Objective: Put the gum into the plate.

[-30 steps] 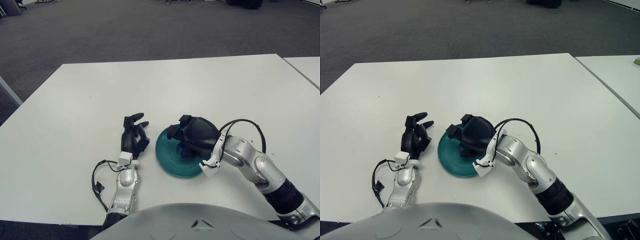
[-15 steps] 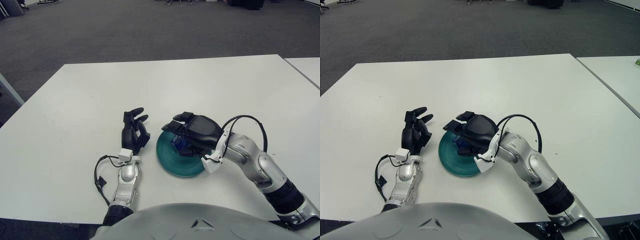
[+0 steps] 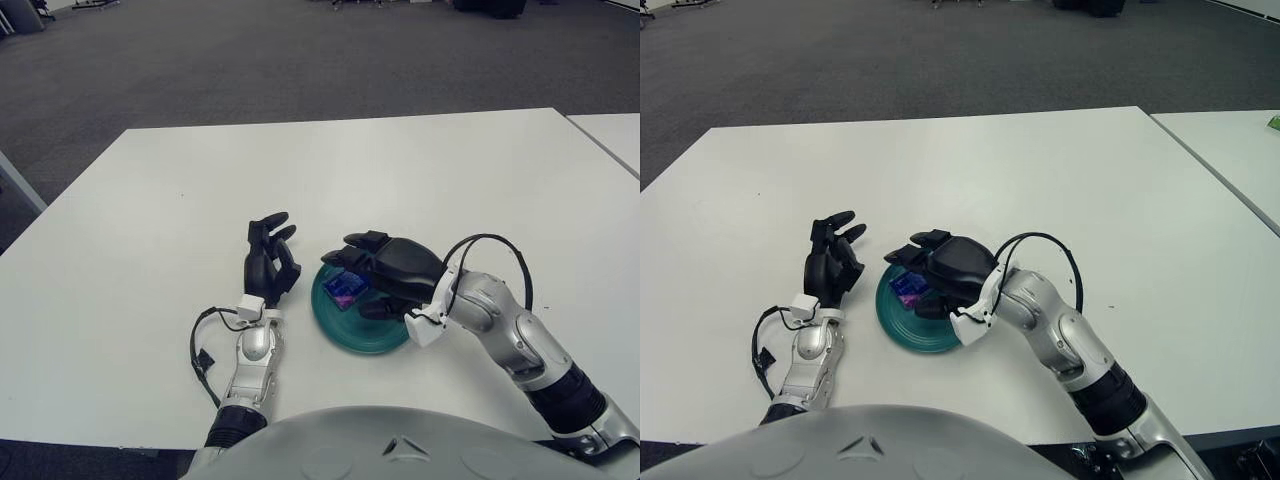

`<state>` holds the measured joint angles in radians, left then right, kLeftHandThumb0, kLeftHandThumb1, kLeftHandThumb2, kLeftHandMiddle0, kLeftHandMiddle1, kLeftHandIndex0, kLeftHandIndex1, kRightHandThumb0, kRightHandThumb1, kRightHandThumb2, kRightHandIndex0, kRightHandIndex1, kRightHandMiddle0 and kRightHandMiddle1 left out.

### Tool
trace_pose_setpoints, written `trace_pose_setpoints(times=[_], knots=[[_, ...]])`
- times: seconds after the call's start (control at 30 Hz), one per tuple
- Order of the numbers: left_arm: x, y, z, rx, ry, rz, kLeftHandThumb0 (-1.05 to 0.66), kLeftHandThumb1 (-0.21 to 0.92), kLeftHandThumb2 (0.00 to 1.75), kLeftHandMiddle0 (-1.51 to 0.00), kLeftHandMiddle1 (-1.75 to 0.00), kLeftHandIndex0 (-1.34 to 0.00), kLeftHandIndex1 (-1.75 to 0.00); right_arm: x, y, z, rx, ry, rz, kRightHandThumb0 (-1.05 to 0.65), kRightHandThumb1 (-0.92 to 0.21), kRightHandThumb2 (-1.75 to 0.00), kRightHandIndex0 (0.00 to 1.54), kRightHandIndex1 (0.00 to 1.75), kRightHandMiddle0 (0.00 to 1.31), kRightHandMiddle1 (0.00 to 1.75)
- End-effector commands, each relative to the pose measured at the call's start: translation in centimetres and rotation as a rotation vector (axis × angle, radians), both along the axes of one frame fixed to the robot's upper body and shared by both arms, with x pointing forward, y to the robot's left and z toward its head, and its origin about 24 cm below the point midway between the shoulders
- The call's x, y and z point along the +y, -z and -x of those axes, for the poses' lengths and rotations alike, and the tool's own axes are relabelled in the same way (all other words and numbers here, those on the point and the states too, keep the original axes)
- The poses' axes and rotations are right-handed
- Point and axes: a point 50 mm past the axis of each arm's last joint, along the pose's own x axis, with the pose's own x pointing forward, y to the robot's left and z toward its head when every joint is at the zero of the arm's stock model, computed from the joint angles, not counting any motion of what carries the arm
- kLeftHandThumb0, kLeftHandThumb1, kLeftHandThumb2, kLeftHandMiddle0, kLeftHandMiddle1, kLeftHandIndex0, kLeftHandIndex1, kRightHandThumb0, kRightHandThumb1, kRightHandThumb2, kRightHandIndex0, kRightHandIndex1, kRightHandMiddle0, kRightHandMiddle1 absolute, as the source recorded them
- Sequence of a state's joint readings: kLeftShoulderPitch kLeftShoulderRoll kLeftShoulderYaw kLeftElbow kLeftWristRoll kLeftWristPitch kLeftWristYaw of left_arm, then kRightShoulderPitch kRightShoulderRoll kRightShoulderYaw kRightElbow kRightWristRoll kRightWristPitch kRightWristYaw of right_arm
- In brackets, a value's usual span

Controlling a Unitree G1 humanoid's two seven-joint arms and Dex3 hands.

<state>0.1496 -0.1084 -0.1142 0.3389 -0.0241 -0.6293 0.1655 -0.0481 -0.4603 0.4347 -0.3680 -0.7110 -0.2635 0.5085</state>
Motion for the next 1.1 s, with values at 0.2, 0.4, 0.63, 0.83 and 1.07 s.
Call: trace_pose_setpoints(times=[0.2,0.4,0.63,0.83,1.07], knots=[[-0.3,1.9,2.0,0.129,-0.008,0.002,-0.84,0.92,0.95,-0.3,-0.92,-0.05,-1.18,-2.7,1.2,-1.3,0.099,0.297,-0.356,-0.99,-0.92,-1.06,0.22,0.01,0.0,0.45],[-0.1,1.7,1.9,0.15,-0.018,-0.043,-0.86,0.92,0.94,-0.3,-1.03,-0.03,-1.25,-4.4,2.0,-2.0,0.109,0.533,-0.68,-0.94,-0.92,-0.96,0.3,0.04,0.0,0.58],[0.1,1.5,2.2,0.158,-0.001,-0.079,-0.9,0.92,0.95,-0.3,-1.15,-0.07,-1.31,-6.6,3.4,-2.4,0.176,0.732,-0.957,-0.88,-0.92,-0.91,0.37,0.07,0.0,0.7],[0.4,1.8,2.9,0.206,0.024,-0.065,-0.93,0.92,0.98,-0.32,-1.17,-0.12,-1.35,-7.9,5.2,-0.5,0.269,0.867,-1.045,-0.8,-0.92,-0.86,0.44,0.11,0.0,0.78],[1.2,2.3,3.9,0.266,0.051,-0.023,-0.85,0.92,1.02,-0.34,-1.12,-0.16,-1.31,-8.7,8.5,1.4,0.413,0.994,-1.078,-0.76,-0.92,-0.81,0.5,0.15,0.0,0.81]])
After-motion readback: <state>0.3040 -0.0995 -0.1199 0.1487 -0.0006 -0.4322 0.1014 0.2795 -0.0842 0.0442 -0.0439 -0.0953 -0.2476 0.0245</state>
